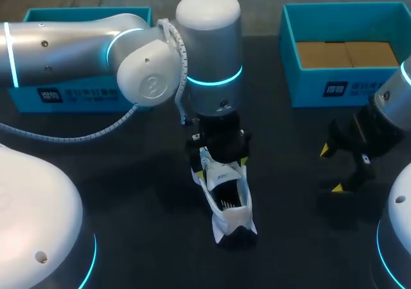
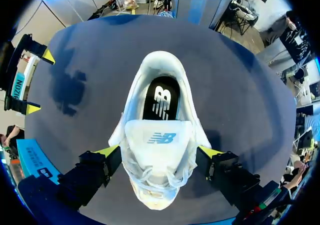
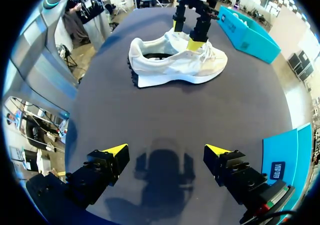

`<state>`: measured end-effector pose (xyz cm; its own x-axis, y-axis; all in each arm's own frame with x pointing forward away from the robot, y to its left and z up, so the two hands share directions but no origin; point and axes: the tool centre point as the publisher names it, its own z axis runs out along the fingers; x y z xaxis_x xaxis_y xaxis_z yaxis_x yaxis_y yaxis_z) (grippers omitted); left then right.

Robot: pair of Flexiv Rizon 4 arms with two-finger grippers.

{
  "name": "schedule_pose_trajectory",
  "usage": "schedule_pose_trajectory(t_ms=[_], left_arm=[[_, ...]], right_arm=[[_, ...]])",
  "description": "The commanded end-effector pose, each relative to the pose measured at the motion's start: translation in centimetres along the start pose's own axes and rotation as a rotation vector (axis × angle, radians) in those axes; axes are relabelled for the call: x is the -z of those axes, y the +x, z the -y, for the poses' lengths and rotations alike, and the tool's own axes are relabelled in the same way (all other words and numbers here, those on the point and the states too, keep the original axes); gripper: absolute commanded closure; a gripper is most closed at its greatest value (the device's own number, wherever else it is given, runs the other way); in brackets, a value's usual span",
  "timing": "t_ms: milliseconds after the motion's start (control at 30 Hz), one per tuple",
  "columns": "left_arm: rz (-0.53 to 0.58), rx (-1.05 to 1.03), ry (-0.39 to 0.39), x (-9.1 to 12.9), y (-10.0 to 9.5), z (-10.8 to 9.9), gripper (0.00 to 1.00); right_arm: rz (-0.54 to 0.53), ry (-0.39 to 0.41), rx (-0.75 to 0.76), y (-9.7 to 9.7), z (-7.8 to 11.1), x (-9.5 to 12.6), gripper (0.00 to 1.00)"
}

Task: Take the shoe out of the shoebox, open the shoe tongue, remove and reinsert the insole, then place the shoe into the shoebox

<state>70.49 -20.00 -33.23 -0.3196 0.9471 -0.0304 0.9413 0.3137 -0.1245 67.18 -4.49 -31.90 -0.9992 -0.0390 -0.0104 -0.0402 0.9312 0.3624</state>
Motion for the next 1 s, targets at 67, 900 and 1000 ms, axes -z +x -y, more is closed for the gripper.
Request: schedule_pose_trajectory(t_ms=[67, 900, 1000], left_arm=[[0.010, 0.013, -0.021, 0.9, 0.7, -0.5, 0.00], [0.102, 0.014, -0.016, 3.5, 0.7, -0.6, 0.71], [0.093, 0.006, -0.009, 2.3, 0.2, -0.1, 0.69]], right_arm=[[0.002, 0.003, -0.001, 0.1, 0.0, -0.1, 0.00], [0.002, 0.003, -0.001, 0.1, 0.0, -0.1, 0.00], [0.002, 0.003, -0.001, 0.1, 0.0, -0.1, 0.00]])
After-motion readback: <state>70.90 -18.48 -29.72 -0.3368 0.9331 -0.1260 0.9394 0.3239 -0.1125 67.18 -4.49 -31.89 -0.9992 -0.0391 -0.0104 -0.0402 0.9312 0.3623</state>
